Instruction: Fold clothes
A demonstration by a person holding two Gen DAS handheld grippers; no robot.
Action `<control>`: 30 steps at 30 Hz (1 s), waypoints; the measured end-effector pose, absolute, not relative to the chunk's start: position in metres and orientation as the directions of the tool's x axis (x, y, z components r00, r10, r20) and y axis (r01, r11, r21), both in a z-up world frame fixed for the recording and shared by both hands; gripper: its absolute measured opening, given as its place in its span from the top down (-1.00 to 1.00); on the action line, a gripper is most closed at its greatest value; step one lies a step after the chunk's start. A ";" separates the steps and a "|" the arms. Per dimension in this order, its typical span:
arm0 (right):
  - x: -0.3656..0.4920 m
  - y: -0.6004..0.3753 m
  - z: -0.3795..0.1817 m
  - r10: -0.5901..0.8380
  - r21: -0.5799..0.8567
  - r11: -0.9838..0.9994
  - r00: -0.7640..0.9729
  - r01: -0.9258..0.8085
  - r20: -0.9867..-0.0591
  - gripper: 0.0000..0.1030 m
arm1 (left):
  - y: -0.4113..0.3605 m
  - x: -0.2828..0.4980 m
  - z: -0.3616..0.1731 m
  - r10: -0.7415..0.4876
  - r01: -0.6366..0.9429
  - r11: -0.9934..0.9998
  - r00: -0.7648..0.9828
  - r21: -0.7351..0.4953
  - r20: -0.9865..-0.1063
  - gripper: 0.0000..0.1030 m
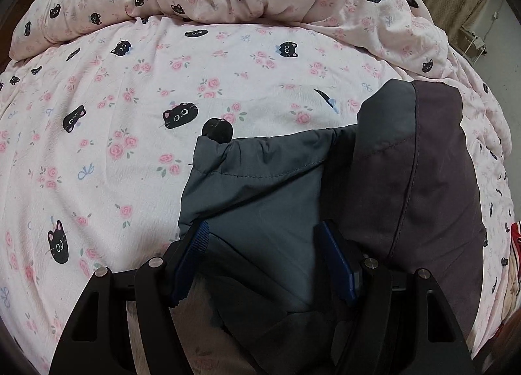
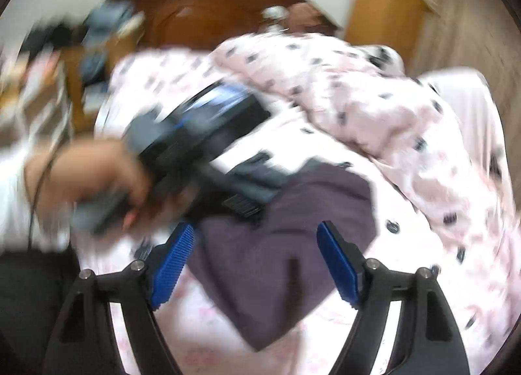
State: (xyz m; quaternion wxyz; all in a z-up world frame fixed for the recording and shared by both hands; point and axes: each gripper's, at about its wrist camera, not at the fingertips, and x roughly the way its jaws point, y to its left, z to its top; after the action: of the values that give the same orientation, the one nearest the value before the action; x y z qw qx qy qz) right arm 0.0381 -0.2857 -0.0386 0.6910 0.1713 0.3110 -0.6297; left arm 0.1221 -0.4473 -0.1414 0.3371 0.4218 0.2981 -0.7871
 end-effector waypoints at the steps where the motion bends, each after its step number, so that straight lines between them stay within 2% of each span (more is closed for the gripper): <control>1: 0.021 -0.293 -0.030 -0.765 -0.101 0.112 0.021 0.989 -0.644 -0.45 | -0.447 0.123 -0.141 -0.279 0.783 -0.594 -0.417 -0.186 -0.865 -0.26; 2: 0.009 -0.305 -0.026 -0.755 -0.068 0.096 0.028 0.993 -0.655 -0.36 | -0.448 0.123 -0.141 -0.279 0.783 -0.594 -0.417 -0.186 -0.865 -0.26; 4: -0.016 -0.329 -0.019 -0.736 -0.002 0.061 0.044 0.998 -0.676 0.09 | -0.447 0.122 -0.141 -0.280 0.783 -0.594 -0.415 -0.184 -0.866 -0.26; 5: -0.028 -0.340 -0.016 -0.726 0.028 0.045 0.052 0.999 -0.686 0.24 | -0.448 0.122 -0.142 -0.280 0.784 -0.594 -0.414 -0.183 -0.866 -0.26; 6: -0.032 -0.345 -0.020 -0.713 0.047 0.034 0.058 0.998 -0.698 0.52 | -0.448 0.121 -0.142 -0.280 0.784 -0.593 -0.413 -0.182 -0.867 -0.26; 7: -0.036 -0.347 -0.025 -0.695 0.068 0.014 0.059 0.998 -0.716 0.67 | -0.448 0.121 -0.142 -0.280 0.784 -0.594 -0.413 -0.181 -0.867 -0.26; 9: -0.050 -0.366 -0.037 -0.660 0.097 -0.017 0.062 0.995 -0.749 0.80 | -0.449 0.121 -0.142 -0.279 0.783 -0.595 -0.411 -0.180 -0.868 -0.26; 19: -0.050 -0.399 -0.109 -0.501 0.087 -0.098 0.027 0.991 -0.865 0.82 | -0.451 0.130 -0.133 -0.304 0.797 -0.577 -0.410 -0.177 -0.860 -0.26; 25: -0.053 -0.394 -0.113 -0.515 0.126 -0.105 0.054 0.986 -0.855 0.81 | -0.452 0.144 -0.111 -0.346 0.783 -0.565 -0.512 -0.261 -0.786 -0.26; 30: -0.054 -0.382 -0.097 -0.562 0.148 -0.096 0.069 0.984 -0.824 0.78 | -0.431 0.146 -0.096 -0.292 0.716 -0.623 -0.587 -0.316 -0.755 -0.26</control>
State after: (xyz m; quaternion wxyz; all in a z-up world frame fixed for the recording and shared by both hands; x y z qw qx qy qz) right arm -0.0544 -0.3821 -0.0972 0.6165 0.3932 0.2684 -0.6271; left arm 0.1461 -0.4308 -0.0965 0.3018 0.3396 0.3121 -0.8344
